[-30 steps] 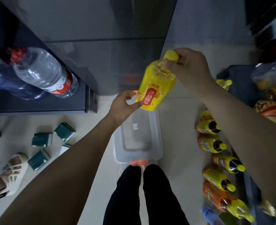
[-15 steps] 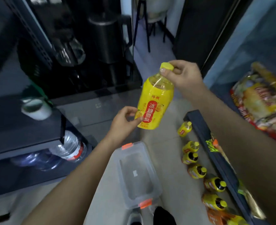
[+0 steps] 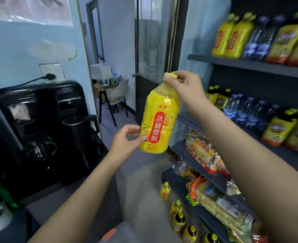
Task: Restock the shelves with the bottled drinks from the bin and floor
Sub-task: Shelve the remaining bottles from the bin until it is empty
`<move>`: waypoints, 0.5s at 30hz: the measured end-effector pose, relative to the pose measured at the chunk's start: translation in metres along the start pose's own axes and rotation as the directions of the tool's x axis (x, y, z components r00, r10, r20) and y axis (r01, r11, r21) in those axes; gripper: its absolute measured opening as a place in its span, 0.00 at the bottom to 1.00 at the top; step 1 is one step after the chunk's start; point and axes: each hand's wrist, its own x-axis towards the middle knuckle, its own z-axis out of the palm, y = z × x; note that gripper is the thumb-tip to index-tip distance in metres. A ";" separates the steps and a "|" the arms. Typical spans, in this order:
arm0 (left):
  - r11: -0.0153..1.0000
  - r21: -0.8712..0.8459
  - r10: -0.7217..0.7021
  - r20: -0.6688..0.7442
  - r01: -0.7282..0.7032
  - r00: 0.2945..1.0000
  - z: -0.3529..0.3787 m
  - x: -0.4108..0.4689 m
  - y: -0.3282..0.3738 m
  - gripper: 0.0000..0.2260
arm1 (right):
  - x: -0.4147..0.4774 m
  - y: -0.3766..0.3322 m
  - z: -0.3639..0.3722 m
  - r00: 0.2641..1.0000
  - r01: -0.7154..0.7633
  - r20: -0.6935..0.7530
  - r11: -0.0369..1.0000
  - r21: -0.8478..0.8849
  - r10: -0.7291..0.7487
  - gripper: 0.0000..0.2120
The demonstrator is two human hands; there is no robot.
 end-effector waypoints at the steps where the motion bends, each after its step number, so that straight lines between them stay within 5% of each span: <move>1: 1.000 -0.002 0.021 0.016 -0.021 1.000 0.008 0.004 0.011 0.13 | 0.003 -0.007 -0.013 0.999 0.012 -0.033 1.000 -0.017 -0.012 0.08; 15: 0.971 -0.153 0.222 0.270 -0.185 0.937 0.154 0.031 0.132 0.09 | 0.021 -0.053 -0.198 0.935 0.053 -0.322 0.958 -0.282 -0.146 0.21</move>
